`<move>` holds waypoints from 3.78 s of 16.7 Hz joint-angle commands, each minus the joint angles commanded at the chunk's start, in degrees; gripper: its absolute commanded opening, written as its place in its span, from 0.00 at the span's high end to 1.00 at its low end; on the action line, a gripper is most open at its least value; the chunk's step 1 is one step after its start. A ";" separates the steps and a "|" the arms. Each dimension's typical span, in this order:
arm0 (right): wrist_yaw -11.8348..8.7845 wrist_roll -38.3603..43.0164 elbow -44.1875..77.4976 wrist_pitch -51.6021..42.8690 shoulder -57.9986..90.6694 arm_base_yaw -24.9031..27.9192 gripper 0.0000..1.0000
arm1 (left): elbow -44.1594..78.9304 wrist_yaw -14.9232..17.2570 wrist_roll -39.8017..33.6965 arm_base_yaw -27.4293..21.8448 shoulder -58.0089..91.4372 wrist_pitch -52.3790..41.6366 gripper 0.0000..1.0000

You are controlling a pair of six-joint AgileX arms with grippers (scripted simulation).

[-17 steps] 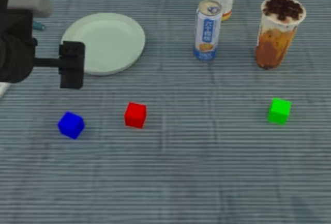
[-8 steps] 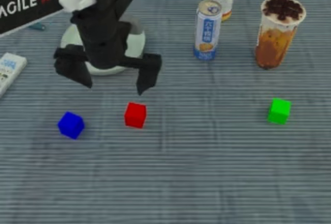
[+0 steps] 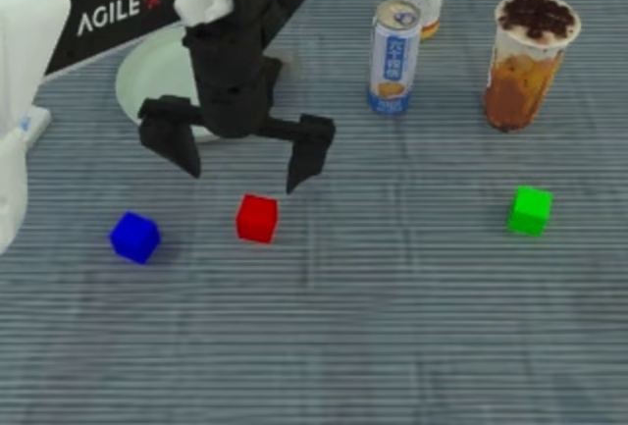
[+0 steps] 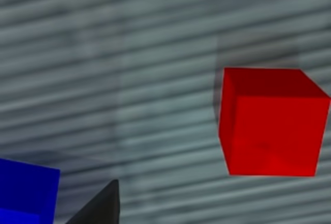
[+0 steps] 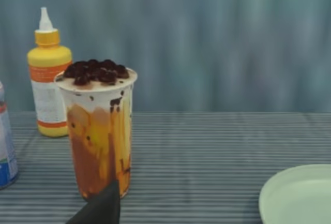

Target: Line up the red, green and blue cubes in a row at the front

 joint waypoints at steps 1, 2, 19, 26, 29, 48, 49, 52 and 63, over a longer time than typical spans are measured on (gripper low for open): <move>0.00 0.00 0.00 0.00 0.00 0.00 0.00 | 0.00 0.00 0.00 0.00 0.00 0.00 0.00; 0.00 0.00 0.00 0.00 0.00 0.00 0.00 | -0.15 0.01 0.05 0.30 -0.12 0.12 0.00; 0.00 0.00 0.00 0.00 0.00 0.00 0.00 | -11.00 0.06 0.16 0.08 6.08 17.08 0.23; 0.00 0.00 0.00 0.00 0.00 0.00 0.00 | -11.00 0.06 0.16 0.08 6.08 17.08 0.75; 0.00 0.00 0.00 0.00 0.00 0.00 0.00 | -11.00 0.06 0.16 0.08 6.08 17.08 0.98; 0.00 0.00 0.00 0.00 0.00 0.00 0.00 | -1.25 -0.55 0.41 1.30 -0.59 2.76 1.00; 0.00 0.00 0.00 0.00 0.00 0.00 0.00 | -1.25 -0.55 0.41 1.30 -0.59 2.76 1.00; 0.00 0.00 0.00 0.00 0.00 0.00 0.00 | -1.51 -0.58 0.36 0.90 -0.53 2.93 1.00; 0.00 0.00 0.00 0.00 0.00 0.00 0.00 | -28.64 -1.55 -24.41 -11.07 -22.27 7.49 1.00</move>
